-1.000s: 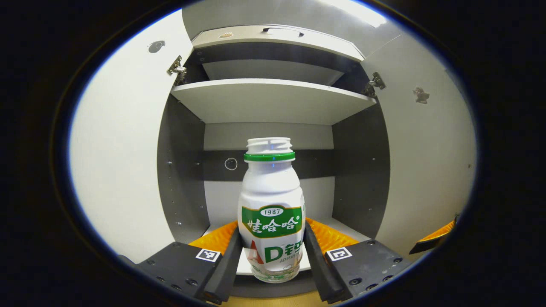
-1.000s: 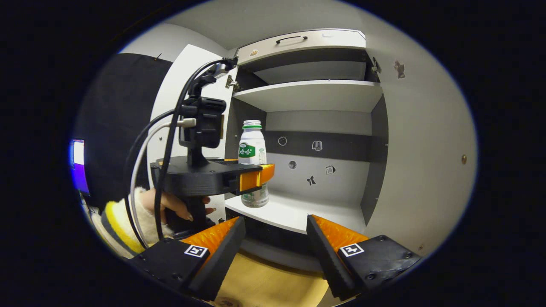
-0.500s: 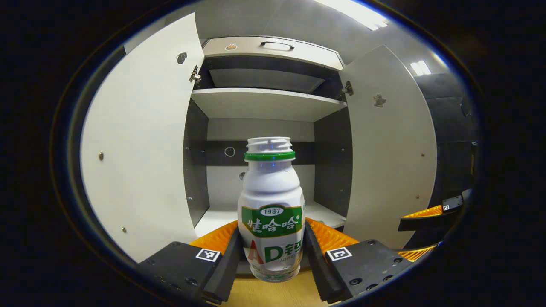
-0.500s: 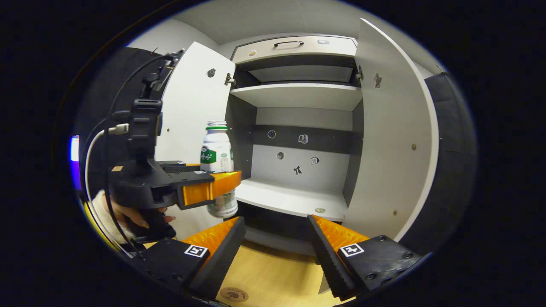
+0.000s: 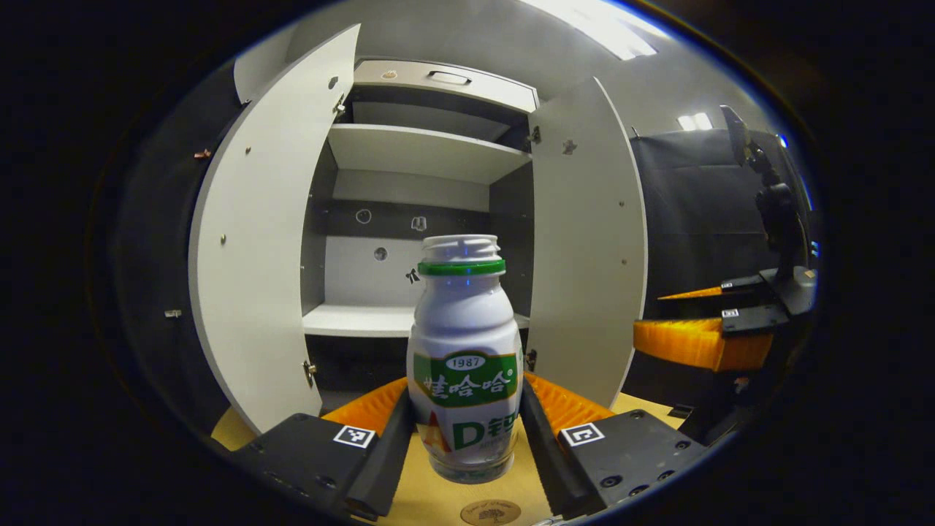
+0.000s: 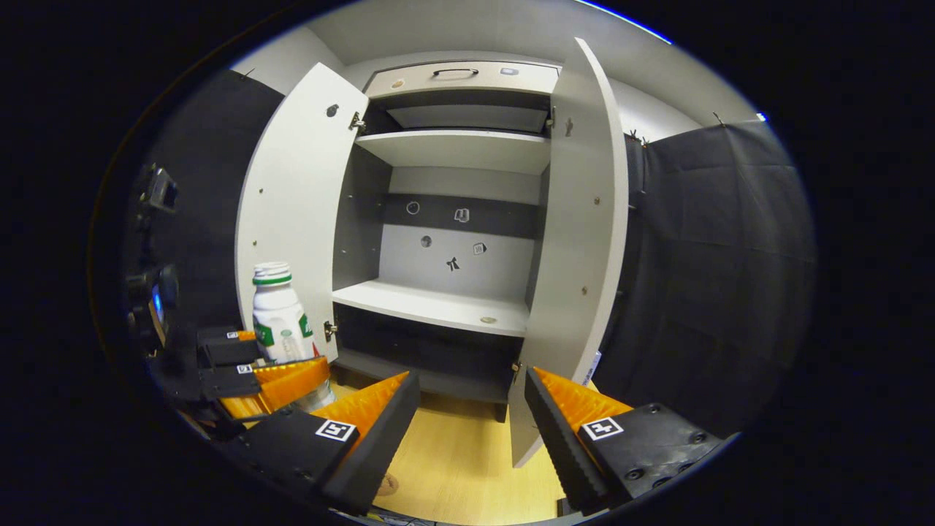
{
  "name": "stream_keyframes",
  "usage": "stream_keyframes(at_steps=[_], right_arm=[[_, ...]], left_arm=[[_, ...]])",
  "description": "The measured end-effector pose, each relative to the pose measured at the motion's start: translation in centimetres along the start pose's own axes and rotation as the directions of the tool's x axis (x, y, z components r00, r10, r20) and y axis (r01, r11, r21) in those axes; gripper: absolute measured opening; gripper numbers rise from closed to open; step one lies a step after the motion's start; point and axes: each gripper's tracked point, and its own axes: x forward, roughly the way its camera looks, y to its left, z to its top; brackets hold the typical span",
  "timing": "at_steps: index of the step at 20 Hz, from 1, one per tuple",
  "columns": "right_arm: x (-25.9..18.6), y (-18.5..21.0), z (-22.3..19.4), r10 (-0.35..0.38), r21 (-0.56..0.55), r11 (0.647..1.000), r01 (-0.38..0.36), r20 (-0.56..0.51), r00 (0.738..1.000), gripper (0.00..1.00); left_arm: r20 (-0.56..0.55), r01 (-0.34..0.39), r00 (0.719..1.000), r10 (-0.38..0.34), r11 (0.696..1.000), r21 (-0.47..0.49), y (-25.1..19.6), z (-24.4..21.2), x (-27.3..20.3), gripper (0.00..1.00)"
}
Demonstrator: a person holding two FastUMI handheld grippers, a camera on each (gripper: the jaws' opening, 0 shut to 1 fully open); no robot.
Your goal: Grasp the bottle in the cabinet with the left hand and place it on the coaster, then close the right door with the right hand and the left door with the left hand.
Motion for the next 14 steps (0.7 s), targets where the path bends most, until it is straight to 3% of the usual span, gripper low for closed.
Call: stream_keyframes(at_steps=[3,8,14], right_arm=[[2.0,-1.8,-2.1,-0.048,0.003,0.999,0.048,0.002,0.999,0.96],[5.7,-2.3,-8.7,-0.010,-0.020,1.000,0.009,-0.050,0.999,0.96],[6.8,-1.4,-13.9,0.072,-0.035,0.997,-0.076,-0.104,0.992,0.96]], left_arm=[[-0.034,-0.052,0.998,0.054,0.998,0.043,0.2,-4.8,0.8,0.78],[-0.061,-0.116,0.990,0.126,0.982,0.152,-1.6,-12.7,2.2,0.77],[-0.086,-0.191,0.976,0.199,0.977,0.091,-3.6,-19.7,2.4,0.78]])
